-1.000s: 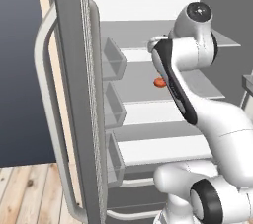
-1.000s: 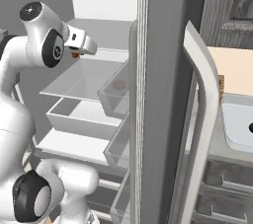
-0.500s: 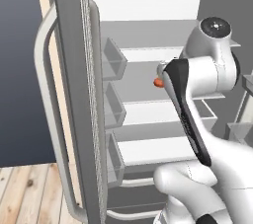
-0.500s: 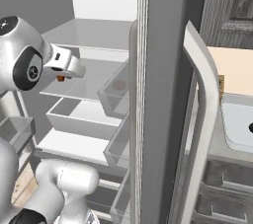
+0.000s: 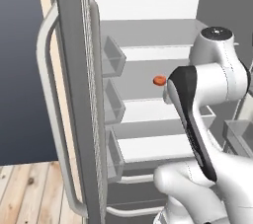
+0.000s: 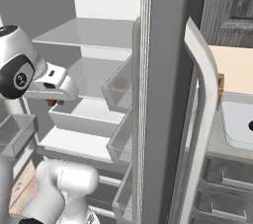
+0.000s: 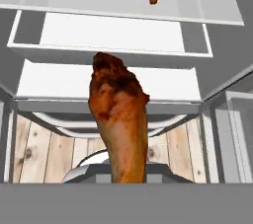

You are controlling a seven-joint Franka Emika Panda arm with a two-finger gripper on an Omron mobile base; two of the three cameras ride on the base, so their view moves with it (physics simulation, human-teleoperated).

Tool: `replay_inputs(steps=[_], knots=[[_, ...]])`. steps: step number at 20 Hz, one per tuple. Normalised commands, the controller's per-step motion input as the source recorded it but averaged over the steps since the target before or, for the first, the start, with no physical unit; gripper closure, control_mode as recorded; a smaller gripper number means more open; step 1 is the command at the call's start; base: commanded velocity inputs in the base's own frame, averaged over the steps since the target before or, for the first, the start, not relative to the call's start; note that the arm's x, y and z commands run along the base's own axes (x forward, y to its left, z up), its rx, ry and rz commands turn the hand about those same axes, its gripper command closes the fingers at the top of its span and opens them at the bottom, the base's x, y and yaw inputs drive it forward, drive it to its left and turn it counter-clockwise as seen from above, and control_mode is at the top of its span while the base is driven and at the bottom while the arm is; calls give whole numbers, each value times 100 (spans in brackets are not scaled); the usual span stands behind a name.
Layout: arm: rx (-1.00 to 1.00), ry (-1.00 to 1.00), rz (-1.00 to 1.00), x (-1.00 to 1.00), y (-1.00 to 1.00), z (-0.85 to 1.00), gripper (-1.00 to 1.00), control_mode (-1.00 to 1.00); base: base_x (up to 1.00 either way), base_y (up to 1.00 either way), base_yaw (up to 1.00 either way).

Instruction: Place one squash and one chicken drumstick in each tupperware on the nearby counter, to pack two identical lunches.

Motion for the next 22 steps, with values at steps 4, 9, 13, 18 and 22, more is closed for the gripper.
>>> replay_inputs(steps=[4, 9, 13, 18, 22], knots=[[0, 0, 0, 0, 0, 0, 100, 100, -100, -16, 4], [0, 0, 0, 0, 0, 0, 100, 100, -100, -35, 0], [0, 0, 0, 0, 0, 0, 100, 100, -100, -91, 0], [0, 0, 0, 0, 0, 0, 100, 100, -86, -100, -6], [0, 0, 0, 0, 0, 0, 100, 100, -32, -100, -8]])
